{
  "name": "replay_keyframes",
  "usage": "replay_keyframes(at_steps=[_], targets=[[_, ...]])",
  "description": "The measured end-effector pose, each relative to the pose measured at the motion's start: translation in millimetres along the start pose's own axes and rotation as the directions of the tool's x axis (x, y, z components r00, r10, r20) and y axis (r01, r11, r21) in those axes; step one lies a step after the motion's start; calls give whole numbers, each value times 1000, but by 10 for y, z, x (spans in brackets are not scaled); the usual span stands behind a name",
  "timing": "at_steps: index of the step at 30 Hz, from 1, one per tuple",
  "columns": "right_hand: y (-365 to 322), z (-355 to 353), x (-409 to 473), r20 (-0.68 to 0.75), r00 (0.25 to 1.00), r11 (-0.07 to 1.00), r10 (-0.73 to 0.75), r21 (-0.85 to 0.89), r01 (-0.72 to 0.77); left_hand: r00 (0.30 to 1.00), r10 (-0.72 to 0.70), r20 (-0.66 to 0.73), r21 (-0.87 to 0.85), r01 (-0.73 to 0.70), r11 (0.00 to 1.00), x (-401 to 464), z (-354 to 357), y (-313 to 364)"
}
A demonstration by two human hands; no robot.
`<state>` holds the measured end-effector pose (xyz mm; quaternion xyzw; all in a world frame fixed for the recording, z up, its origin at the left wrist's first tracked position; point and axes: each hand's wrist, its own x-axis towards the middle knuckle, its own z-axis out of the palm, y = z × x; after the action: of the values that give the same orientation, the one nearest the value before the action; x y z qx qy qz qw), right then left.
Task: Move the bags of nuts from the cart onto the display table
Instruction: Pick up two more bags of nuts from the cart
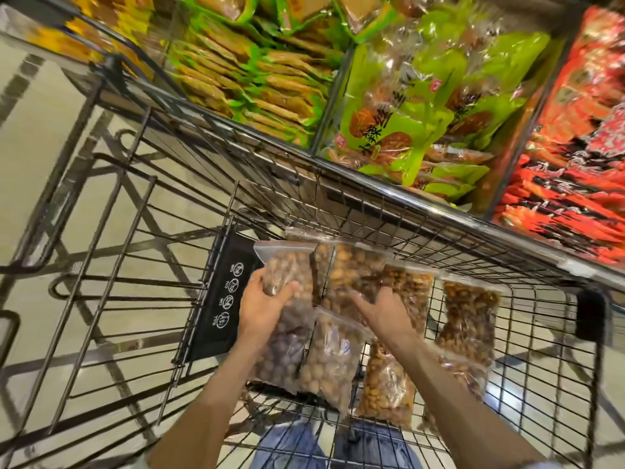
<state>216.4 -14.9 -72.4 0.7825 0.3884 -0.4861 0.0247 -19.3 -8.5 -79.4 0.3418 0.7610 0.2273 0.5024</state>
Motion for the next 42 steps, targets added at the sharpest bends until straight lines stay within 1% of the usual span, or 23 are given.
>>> replay_keyframes(at_steps=[3,5,7,10,12,14,17,19,22,24,26,29,33,34,36,37,39,40,42], targets=[[-103,76,167,-11,995,989,99,112,-97,998,-54,43,-108,59,992,2,-72,-89],[-154,116,259,-4,987,978,159,140,-157,996,-67,56,-132,74,989,-30,-107,-108],[-170,128,335,31,978,956,206,209,-208,996,-69,64,-154,78,985,-70,-132,-99],[-142,135,371,22,968,911,251,333,-244,992,-75,100,-171,91,981,-108,-158,-123],[-66,139,333,-4,963,866,269,437,-240,992,-58,108,-168,76,983,-139,-179,-109],[69,139,305,-4,968,850,253,479,-220,991,-42,125,-177,64,982,-184,-196,-70],[96,6,94,19,987,820,162,553,-146,987,-33,157,-207,66,976,-272,-206,-22],[149,-78,-40,43,992,797,119,592,-121,986,-31,162,-208,65,976,-341,-203,-9],[227,-181,-289,75,995,784,66,613,-98,986,-17,166,-122,38,992,-488,-240,97],[333,-226,-452,86,996,774,30,628,-78,981,-14,193,-99,34,994,-627,-297,182],[363,-299,-751,100,995,743,18,665,-80,974,-15,228,-68,31,997,-809,-377,282],[269,-506,-1450,104,994,713,-36,699,-47,953,7,304,-65,13,998,-1172,-525,501],[426,-721,-2181,7,1000,692,-16,722,6,903,94,419,-40,-86,996,-1760,-659,905],[579,-739,-2304,-30,999,687,-18,725,34,888,117,444,-40,-110,993,-1920,-678,1018],[1083,-688,-2281,-91,996,659,-3,749,70,857,151,493,-39,-152,988,-2195,-663,1184],[1177,-744,-2423,-124,992,635,14,767,87,845,155,512,-28,-164,986,-2325,-632,1264],[1099,-981,-3087,-207,978,606,36,782,143,804,189,564,-12,-221,975,-2659,-550,1463],[1071,-1077,-3393,-254,966,574,34,797,189,774,210,597,-7,-257,966,-2825,-483,1571],[1249,-1152,-3822,-320,947,479,39,838,263,711,225,666,9,-309,951,-3149,-337,1730]])
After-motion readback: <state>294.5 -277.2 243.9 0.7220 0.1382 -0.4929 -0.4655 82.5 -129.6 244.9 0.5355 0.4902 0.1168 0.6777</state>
